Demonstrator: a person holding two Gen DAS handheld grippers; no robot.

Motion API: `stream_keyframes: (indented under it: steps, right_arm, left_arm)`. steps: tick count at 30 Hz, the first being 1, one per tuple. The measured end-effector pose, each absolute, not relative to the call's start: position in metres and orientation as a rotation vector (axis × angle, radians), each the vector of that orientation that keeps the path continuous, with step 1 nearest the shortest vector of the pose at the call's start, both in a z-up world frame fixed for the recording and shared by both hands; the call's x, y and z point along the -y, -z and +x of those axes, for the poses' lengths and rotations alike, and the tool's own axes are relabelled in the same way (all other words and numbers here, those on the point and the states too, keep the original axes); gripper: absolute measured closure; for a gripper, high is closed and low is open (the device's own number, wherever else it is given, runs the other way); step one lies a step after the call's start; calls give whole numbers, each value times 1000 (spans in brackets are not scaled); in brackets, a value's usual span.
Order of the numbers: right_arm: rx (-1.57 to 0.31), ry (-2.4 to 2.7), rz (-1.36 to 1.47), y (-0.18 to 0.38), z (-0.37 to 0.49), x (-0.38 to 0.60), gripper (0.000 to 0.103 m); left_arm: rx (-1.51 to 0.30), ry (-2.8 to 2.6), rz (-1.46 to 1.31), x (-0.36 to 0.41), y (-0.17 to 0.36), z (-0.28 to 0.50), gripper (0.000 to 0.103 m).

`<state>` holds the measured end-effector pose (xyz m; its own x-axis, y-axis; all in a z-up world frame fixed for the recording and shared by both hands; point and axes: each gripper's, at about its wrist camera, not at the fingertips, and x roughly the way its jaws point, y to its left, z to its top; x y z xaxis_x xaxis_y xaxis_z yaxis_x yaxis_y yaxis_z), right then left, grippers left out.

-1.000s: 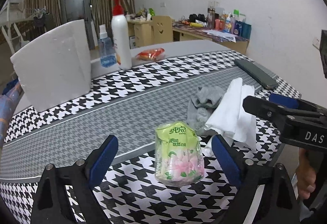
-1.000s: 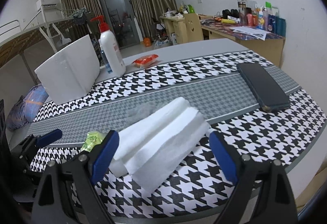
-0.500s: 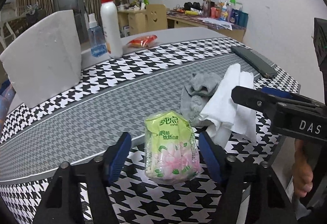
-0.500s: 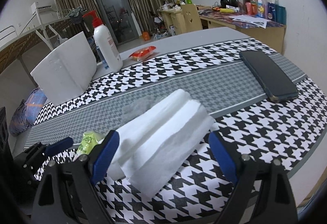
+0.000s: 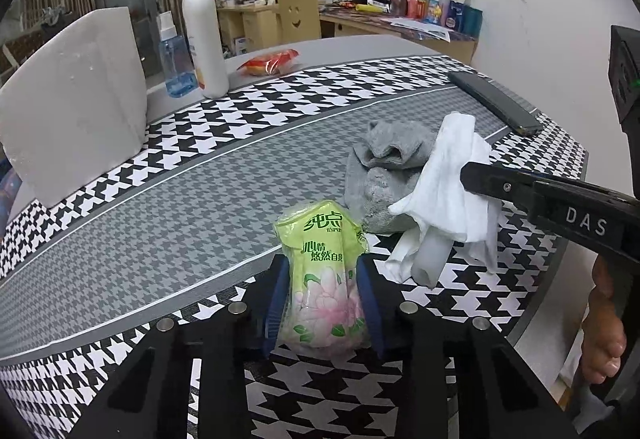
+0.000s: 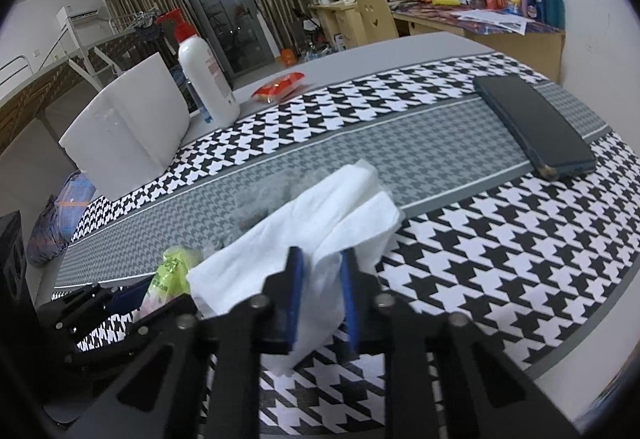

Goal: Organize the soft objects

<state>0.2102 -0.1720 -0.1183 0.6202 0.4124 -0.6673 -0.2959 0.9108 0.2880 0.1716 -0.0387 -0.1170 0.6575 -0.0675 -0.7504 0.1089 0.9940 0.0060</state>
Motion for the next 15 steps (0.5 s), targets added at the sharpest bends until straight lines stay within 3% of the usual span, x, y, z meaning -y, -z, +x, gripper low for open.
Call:
stream_keyframes:
  steps: [2, 5, 15]
  right_arm:
    - [-808, -409, 165, 119, 211, 173, 94]
    - [-786, -408, 178, 114, 209, 177, 98]
    - [-671, -390, 189, 83, 192, 194, 98]
  left_arm:
    - [-847, 101, 51, 38, 117, 172, 67]
    - [-845, 102, 44, 36, 116, 172, 68]
    - [-827, 101, 30, 34, 112, 166, 72]
